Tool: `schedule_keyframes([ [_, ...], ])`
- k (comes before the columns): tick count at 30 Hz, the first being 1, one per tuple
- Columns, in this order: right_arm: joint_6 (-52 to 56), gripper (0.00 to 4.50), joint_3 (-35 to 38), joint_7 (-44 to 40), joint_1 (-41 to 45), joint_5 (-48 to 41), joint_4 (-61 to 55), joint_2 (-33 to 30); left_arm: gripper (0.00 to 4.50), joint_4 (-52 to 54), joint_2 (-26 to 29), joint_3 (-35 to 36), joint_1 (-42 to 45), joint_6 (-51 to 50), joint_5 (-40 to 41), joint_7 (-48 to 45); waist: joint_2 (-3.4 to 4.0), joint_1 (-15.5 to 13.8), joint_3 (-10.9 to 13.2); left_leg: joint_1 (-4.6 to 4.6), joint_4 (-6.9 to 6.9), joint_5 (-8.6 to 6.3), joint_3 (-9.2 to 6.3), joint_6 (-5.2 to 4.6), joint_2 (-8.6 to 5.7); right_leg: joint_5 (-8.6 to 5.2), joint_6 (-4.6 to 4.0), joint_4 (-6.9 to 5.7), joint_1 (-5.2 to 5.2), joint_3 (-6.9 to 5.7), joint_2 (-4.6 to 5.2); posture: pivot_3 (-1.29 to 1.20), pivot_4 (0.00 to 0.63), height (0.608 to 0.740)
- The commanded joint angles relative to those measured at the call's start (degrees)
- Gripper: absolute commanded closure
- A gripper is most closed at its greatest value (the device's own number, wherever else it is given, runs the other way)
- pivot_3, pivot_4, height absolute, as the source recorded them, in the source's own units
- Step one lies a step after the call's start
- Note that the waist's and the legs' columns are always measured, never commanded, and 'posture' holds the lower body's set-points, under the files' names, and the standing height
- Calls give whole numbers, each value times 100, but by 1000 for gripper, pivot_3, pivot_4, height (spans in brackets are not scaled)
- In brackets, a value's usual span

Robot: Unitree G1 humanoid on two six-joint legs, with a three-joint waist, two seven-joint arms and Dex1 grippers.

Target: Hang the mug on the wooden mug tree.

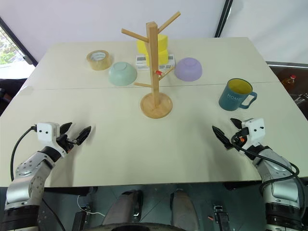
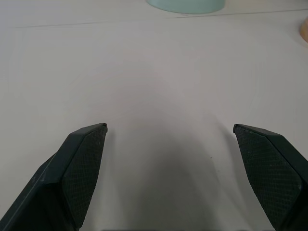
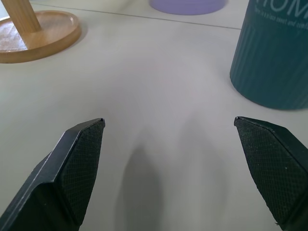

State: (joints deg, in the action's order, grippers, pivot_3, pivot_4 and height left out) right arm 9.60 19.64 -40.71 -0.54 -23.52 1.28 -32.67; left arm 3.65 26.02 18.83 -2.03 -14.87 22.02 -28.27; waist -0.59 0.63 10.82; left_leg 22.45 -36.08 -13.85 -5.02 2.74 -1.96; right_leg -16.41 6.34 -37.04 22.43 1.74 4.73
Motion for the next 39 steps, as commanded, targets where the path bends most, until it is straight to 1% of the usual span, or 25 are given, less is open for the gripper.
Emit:
schedule_keyframes([
  [1,-85,20,113,-11,-31,-80,-178,-8,0,224,109,99,60,6,25,7,0,0,0,0,0,0,0,0,0,0,0,0,0,0,0,0,150,740],
  [7,-134,20,123,-15,-21,-65,-116,-15,0,220,57,148,158,-47,174,10,0,2,0,0,0,0,0,0,0,0,0,1,0,0,0,0,150,740],
  [11,-130,20,181,96,-44,-60,-120,13,0,500,106,-75,149,-151,163,-99,0,1,0,0,0,0,0,0,0,0,0,1,0,0,0,0,150,740],
  [15,-160,20,276,334,-61,-13,-101,50,0,1314,266,-612,96,-338,320,-669,0,-14,0,3,-1,0,2,0,-1,0,0,2,0,1,1,0,150,740],
  [19,-220,20,531,872,-85,143,-59,75,0,2262,350,-1388,484,-818,832,-1243,0,-21,0,5,-3,0,3,0,-4,-2,-4,7,-2,4,7,0,150,740],
  [23,-430,20,683,1527,-12,475,61,135,0,2763,475,-2065,835,-1187,1088,-1703,2,13,-1,4,-3,0,6,0,-5,-1,-4,6,-2,7,5,0,150,740],
  [25,-475,20,625,1966,159,809,213,118,0,2807,535,-2312,1033,-1277,1099,-1868,2,37,-1,0,3,0,12,0,-6,-1,-4,5,1,14,-4,0,150,740],
  [29,-391,20,584,2575,638,1048,546,204,0,2717,533,-2521,1336,-1335,1094,-2011,6,41,0,-4,-1,1,19,-1,-8,0,-7,-4,4,19,-18,0,150,740],
  [34,-486,20,466,2792,1149,1160,1040,300,0,2507,541,-2592,1418,-1239,933,-2065,6,18,0,-4,-5,7,21,-10,-9,2,-10,-1,-2,19,-16,0,150,740],
  [39,-536,20,393,3177,1687,1359,1668,284,0,2565,556,-2566,1386,-1232,944,-2059,6,22,1,-1,-1,7,20,-10,-10,3,-8,1,1,20,-14,0,150,740],
])
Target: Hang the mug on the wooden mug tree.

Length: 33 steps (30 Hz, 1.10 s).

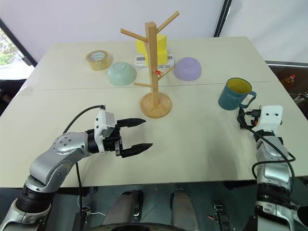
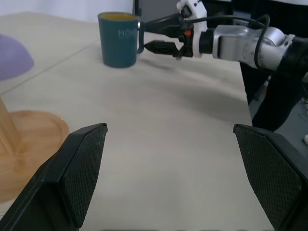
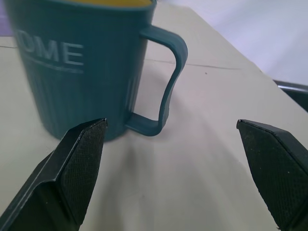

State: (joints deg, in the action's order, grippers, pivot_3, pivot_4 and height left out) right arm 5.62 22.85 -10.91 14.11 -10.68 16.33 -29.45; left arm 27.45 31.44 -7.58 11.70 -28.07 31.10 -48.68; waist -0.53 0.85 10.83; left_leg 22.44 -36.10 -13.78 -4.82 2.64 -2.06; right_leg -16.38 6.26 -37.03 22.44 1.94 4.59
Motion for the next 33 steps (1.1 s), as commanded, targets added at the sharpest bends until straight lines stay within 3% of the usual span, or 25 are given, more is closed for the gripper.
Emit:
schedule_keyframes([
  [1,-151,20,71,223,306,83,273,-41,0,203,11,91,14,79,49,-7,0,0,0,0,1,0,0,0,0,0,0,0,0,0,0,0,150,740],
  [16,-933,20,-154,197,1558,263,2284,-174,0,408,-1,96,-11,40,157,45,0,31,0,-1,-1,0,8,-1,-2,8,14,-3,-1,0,-4,0,150,740],
  [18,-1058,567,-197,184,1691,298,2526,-199,0,406,-2,99,-13,37,155,54,0,29,0,-1,-1,0,8,-1,-2,8,14,-3,-2,0,-4,0,150,740],
  [20,-1190,1415,-205,143,1791,274,2710,-204,0,403,1,109,-18,36,152,64,0,28,0,-1,-1,0,8,-1,-2,8,14,-3,-2,0,-4,0,150,740],
  [25,-1403,4147,-242,39,1903,254,2946,-207,0,403,1,140,-48,39,155,96,0,28,0,-1,0,0,8,-1,-2,9,16,-3,-2,0,-4,0,150,740],
  [26,-1432,4448,-242,30,1911,245,2966,-203,0,401,-2,147,-52,40,157,107,0,28,0,-1,0,0,8,-1,-2,9,16,-3,-2,0,-4,0,150,740],
  [31,-1505,4448,-235,44,1852,223,2867,-200,0,392,-2,190,-88,57,164,163,0,32,0,-1,-1,0,8,-1,-2,9,16,-3,-2,0,-4,0,150,740],
  [33,-1444,4448,-428,-217,1619,341,2274,-314,0,254,28,338,-127,178,67,209,0,27,1,-1,0,0,7,-1,-2,9,16,-3,-1,0,-4,0,150,740],
])
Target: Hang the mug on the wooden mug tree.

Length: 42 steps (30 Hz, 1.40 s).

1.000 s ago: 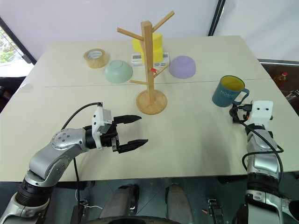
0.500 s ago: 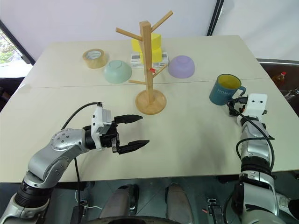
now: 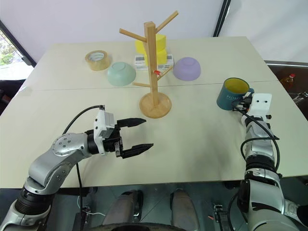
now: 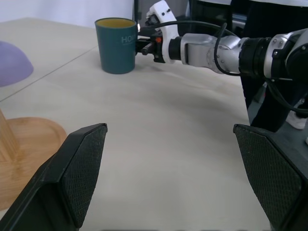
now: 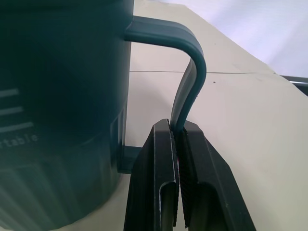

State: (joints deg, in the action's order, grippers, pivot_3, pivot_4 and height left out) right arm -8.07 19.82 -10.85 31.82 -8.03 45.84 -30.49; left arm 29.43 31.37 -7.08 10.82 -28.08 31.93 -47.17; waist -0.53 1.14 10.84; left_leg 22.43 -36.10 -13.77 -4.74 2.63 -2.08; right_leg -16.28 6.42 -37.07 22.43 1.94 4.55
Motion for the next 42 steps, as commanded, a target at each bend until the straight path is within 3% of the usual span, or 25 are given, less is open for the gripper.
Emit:
schedule_keyframes([
  [1,-29,4448,-268,-381,-296,180,-1028,-297,0,-27,52,385,-56,234,-50,83,2,-4,1,0,1,0,-1,0,0,0,0,0,0,0,0,0,150,740],
  [4,260,4448,-719,-1197,-867,227,-2515,-627,0,-347,176,741,-135,437,-166,94,8,-9,4,1,8,0,-5,0,0,1,3,-1,6,0,0,0,150,740],
  [8,1442,4448,-1005,-2433,-1450,-536,-4964,-1250,0,-845,459,1189,-234,774,-305,-66,14,10,8,1,13,-1,-12,-1,5,2,5,-4,15,0,-2,0,150,740],
  [13,3113,4448,-1161,-2999,-705,-1433,-6773,-1877,0,-1025,591,1497,1,915,-116,-264,10,-32,13,8,-3,-1,-14,0,18,-8,-15,-2,13,0,7,0,150,740],
  [20,4120,4448,-1833,-3395,392,-1314,-7040,-2323,0,-259,738,1692,677,-130,1134,-222,-31,-66,21,27,0,-1,-28,-1,15,-7,-16,39,6,-18,18,0,150,740],
  [25,4156,4448,-2228,-3663,756,-998,-6889,-2424,0,20,928,1870,837,-581,1646,-103,-29,-24,22,104,-3,-2,-23,-4,9,25,36,24,96,-14,21,0,150,740],
  [42,4065,4448,-2962,-3882,1680,-138,-6133,-1847,0,-138,1060,2063,434,-558,1576,-34,-29,-33,23,101,-10,0,-19,-1,5,28,30,8,96,-15,15,0,150,740],
])
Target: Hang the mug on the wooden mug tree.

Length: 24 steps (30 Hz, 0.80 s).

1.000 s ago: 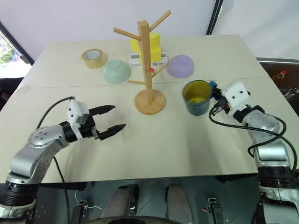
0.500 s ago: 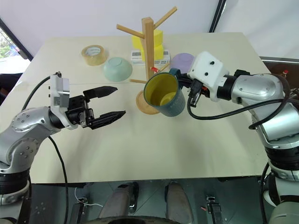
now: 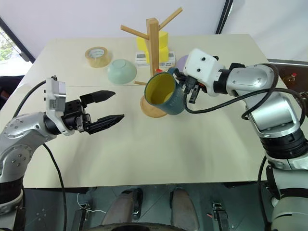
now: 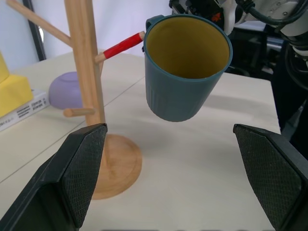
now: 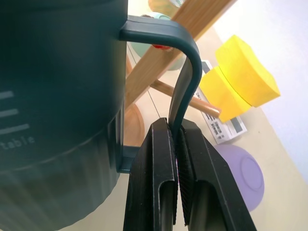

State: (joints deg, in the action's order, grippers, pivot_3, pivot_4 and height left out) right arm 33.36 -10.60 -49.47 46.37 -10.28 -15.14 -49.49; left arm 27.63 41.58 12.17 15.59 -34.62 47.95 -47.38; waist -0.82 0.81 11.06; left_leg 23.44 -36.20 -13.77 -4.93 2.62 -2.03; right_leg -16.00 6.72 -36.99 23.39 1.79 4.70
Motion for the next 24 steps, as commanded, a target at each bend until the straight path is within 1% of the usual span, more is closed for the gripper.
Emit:
schedule_keyframes([
  [1,-78,4448,52,-36,245,122,-14,83,0,29,33,131,-64,108,-42,-16,0,0,0,0,0,0,0,0,0,0,0,0,1,0,0,0,150,740],
  [12,82,4448,-150,-14,508,457,211,451,0,-14,-66,119,-153,154,-123,7,0,13,0,-4,-4,2,0,4,-1,2,-3,-11,1,0,-1,0,150,740],
  [18,286,4448,-188,-88,572,536,34,453,0,13,-95,128,-170,143,-124,30,0,4,0,-4,-2,4,0,6,-1,3,-3,-11,1,0,-1,0,150,740],
  [21,437,4448,-258,-197,625,636,-162,311,0,11,-85,136,-166,129,-121,35,0,2,0,-4,-2,4,0,6,-2,3,-3,-11,1,0,-1,0,150,740],
  [24,546,4448,-290,-207,673,689,-232,314,0,-6,-91,116,-134,124,-126,41,0,10,0,-4,-3,4,0,6,-2,3,-3,-12,1,0,-2,0,150,740],
])
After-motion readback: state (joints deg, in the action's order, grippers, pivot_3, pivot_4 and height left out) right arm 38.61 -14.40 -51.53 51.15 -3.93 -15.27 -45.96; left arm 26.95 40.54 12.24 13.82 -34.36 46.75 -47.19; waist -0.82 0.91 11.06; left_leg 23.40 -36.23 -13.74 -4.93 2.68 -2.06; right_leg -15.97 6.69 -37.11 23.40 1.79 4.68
